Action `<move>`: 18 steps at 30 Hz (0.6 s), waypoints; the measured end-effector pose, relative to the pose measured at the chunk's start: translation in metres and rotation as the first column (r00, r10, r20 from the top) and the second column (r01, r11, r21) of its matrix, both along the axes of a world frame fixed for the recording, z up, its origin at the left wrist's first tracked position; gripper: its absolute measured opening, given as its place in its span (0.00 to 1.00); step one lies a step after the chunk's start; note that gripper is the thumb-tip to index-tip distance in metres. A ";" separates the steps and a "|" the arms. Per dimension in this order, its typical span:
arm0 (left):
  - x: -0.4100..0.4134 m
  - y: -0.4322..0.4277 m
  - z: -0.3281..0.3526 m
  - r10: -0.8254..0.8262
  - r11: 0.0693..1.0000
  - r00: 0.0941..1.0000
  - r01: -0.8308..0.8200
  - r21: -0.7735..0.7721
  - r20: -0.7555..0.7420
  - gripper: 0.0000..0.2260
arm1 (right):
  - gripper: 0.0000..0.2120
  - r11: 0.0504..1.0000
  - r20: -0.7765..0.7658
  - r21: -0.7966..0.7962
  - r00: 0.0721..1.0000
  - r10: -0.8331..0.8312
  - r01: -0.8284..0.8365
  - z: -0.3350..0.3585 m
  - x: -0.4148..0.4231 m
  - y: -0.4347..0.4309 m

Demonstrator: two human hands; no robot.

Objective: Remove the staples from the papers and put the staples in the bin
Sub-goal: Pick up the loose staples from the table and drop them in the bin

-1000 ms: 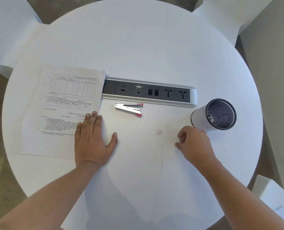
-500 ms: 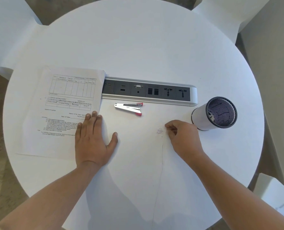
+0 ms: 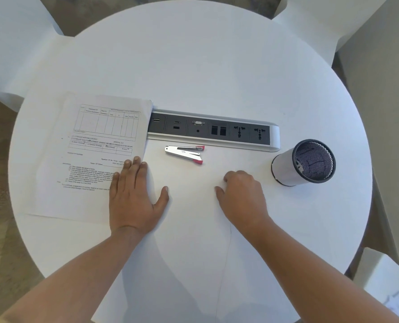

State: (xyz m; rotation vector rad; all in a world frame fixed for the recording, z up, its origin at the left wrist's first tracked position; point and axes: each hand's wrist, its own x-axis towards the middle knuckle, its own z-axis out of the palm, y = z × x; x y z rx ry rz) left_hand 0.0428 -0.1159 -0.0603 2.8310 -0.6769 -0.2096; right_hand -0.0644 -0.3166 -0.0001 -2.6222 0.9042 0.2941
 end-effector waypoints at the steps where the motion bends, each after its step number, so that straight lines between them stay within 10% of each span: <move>1: 0.000 0.000 0.000 0.000 1.000 1.000 0.000 0.001 -0.004 0.36 | 0.05 1.000 -0.011 -0.006 1.000 0.019 -0.019 0.000 0.002 0.002; 14: 0.000 0.000 0.001 0.005 1.000 1.000 -0.005 -0.009 -0.009 0.36 | 0.05 0.993 -0.056 -0.006 0.992 0.114 -0.115 -0.004 0.013 -0.008; 18: 0.000 0.001 0.000 0.013 1.000 1.000 -0.013 -0.023 -0.005 0.36 | 0.04 0.851 0.085 0.410 0.915 -0.395 0.329 0.004 0.003 -0.024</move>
